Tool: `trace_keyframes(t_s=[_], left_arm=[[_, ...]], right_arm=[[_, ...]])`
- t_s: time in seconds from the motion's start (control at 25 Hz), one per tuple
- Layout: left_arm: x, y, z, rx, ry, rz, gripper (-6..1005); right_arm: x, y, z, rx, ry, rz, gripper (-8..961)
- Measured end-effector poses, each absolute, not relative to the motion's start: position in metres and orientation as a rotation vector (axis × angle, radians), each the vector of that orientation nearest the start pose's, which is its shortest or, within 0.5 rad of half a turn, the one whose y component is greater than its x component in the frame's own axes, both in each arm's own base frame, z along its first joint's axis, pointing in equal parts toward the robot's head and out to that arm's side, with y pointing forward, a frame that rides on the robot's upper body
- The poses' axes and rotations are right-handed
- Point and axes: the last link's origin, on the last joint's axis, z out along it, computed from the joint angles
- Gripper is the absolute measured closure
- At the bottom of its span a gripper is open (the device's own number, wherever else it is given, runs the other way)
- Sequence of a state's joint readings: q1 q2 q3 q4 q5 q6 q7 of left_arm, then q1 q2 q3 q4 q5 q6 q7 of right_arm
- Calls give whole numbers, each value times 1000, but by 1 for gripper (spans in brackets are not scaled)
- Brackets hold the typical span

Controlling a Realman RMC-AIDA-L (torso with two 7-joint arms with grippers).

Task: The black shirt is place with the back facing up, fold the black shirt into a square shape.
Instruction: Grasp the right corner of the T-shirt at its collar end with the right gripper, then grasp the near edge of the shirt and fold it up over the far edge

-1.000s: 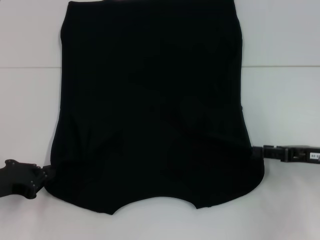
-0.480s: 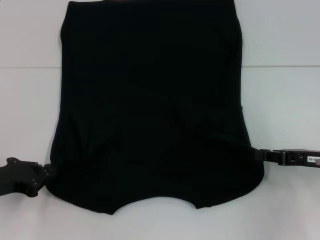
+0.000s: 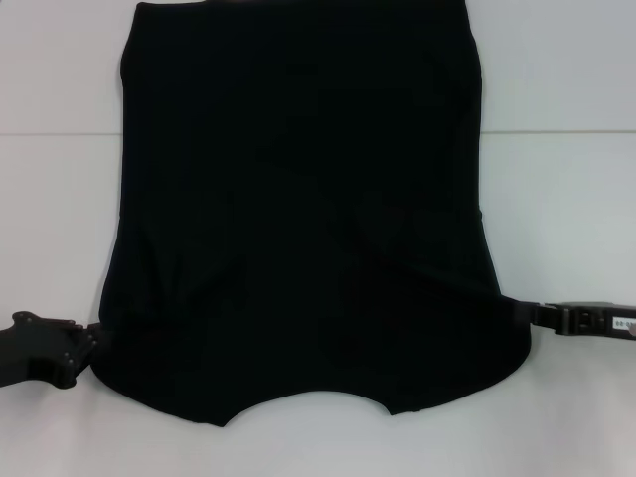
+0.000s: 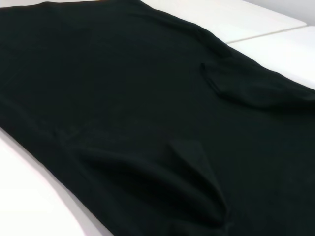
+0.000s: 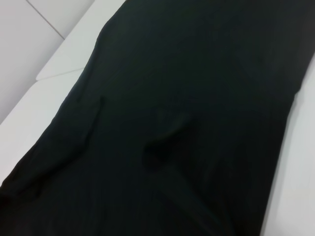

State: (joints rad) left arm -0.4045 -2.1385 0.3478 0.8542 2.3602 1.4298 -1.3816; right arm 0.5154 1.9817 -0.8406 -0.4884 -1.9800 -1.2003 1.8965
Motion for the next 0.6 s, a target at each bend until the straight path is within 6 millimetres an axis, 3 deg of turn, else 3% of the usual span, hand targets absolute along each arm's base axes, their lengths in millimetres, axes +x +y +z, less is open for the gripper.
trace_keyframes(t_s=[0.24,0.6], left_arm=[[-349,291,42,-2399,-975,-360,975],[-342,269,55,-2438,-1107,-484,974]], right_arm=[[338,325,9,-2323,1442,549,938],[365,279,38,-2288,1411,634,938]])
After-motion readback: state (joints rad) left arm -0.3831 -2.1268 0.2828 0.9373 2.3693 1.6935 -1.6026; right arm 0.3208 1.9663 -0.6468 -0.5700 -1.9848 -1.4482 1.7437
